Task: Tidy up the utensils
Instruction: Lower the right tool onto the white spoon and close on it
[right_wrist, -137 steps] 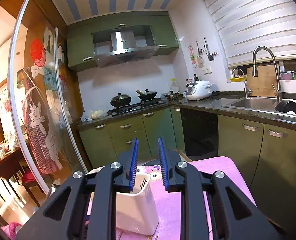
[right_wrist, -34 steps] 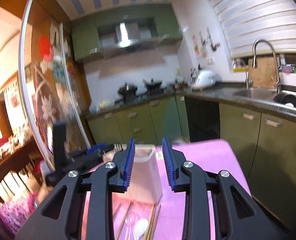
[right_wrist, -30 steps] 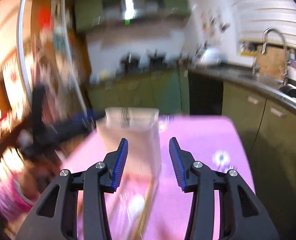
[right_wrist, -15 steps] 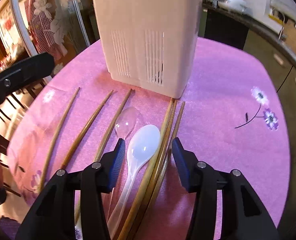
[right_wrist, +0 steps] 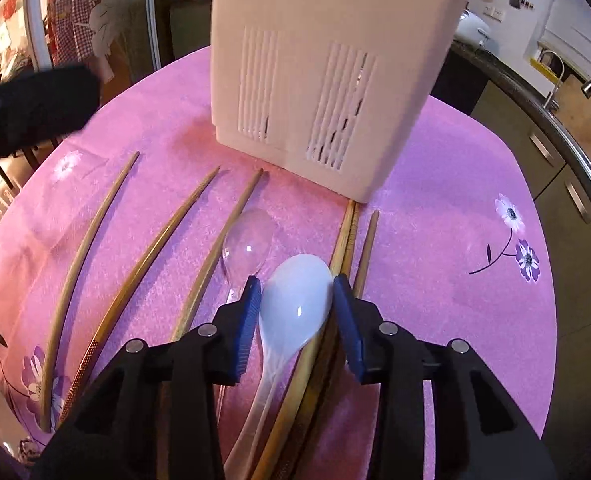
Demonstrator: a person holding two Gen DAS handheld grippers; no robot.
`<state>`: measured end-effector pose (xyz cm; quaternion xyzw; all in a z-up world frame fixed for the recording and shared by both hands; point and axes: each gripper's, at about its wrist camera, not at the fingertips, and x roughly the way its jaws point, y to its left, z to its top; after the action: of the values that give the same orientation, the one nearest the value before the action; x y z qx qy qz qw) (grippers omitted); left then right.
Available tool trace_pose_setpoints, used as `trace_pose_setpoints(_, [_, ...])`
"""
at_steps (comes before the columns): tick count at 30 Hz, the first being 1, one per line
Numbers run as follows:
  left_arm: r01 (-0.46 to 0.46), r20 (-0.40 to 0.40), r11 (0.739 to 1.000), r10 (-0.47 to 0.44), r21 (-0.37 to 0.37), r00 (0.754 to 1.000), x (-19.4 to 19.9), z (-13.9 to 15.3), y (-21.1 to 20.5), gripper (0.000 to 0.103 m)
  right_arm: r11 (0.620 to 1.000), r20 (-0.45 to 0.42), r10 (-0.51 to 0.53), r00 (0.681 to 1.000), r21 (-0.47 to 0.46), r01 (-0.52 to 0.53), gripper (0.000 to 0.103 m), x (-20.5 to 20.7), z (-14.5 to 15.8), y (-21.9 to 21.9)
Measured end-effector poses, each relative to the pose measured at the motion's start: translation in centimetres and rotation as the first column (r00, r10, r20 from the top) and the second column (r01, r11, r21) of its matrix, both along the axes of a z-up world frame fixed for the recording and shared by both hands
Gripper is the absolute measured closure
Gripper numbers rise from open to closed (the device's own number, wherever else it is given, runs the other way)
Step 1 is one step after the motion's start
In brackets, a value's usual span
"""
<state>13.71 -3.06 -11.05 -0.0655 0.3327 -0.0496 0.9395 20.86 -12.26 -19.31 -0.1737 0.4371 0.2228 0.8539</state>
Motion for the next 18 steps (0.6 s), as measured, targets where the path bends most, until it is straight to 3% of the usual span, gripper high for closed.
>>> trace_pose_setpoints(8, [0.042,-0.094,0.998,-0.038,0.042,0.995,1.5,-2.3,-2.9,0.045,0.980,0.025,-0.095,0.995,0.179,0.089,0.065,-0.6,3.5,-5.8])
trace_pose_setpoints(14, [0.009,-0.147,0.995,0.005,0.096,0.989,3.2,-4.4,-5.7,0.045,0.954,0.045,-0.155,0.987,0.265,0.138,0.065,-1.0,5.4,-9.3])
trace_pose_setpoints(16, [0.004,-0.159,0.997,0.008,0.074,0.987,3.8,-4.7,-6.3,0.046,0.947,0.048,-0.163,0.986,0.288,0.142,0.065,-0.8,5.8,-10.4])
trace_pose_setpoints(18, [0.009,-0.157,0.998,0.001,0.063,0.988,4.0,-5.0,-7.1,0.055,0.941,0.052,-0.170,0.984,0.305,0.147,0.065,-0.7,6.0,-11.4])
